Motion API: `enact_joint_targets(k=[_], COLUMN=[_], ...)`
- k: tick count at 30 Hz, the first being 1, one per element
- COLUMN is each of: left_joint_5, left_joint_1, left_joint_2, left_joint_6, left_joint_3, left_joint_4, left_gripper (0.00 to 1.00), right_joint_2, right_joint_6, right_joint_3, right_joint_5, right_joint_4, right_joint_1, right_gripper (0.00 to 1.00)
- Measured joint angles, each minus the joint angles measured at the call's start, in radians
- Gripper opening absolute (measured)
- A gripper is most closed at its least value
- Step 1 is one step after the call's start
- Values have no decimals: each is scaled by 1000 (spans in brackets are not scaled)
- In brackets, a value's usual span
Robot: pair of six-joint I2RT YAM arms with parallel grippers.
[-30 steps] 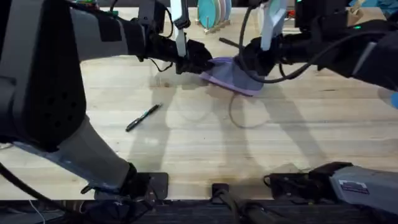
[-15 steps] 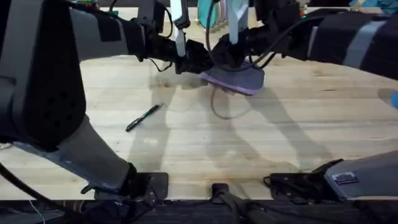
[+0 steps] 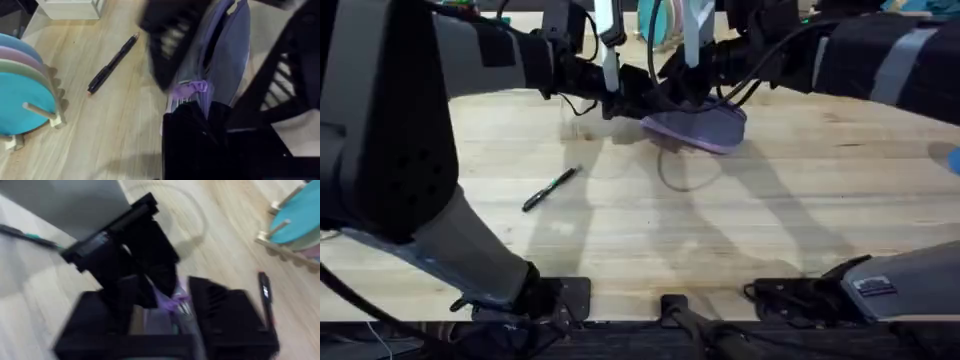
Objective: Unzip the bag, pick up the pens from the table one at a time and place them inside, then zip the bag closed.
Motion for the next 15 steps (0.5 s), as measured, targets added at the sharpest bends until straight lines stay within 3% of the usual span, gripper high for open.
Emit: enact_joint_targets(k=[3,4,9,15], left_joint_5=[7,6,6,6], left_joint_1=[0,0,0,0], left_joint_2=[0,0,0,0], left_joint_6=[1,1,0,0], left_joint_3=[0,0,0,0], left_joint_4=[-8,-6,-1,-1], left_gripper=[41,41,41,41], right_joint_2=[-18,-35,-144,-293], right_joint_6=[0,-1,-24,-70], right_joint_3=[14,16,16,16], right_joint_5=[30,38,71,87], right_joint_4=[-63,-109,-272,-329], right_joint_1=[-20,-29,-57,-114], right_gripper=[941,981,995,995])
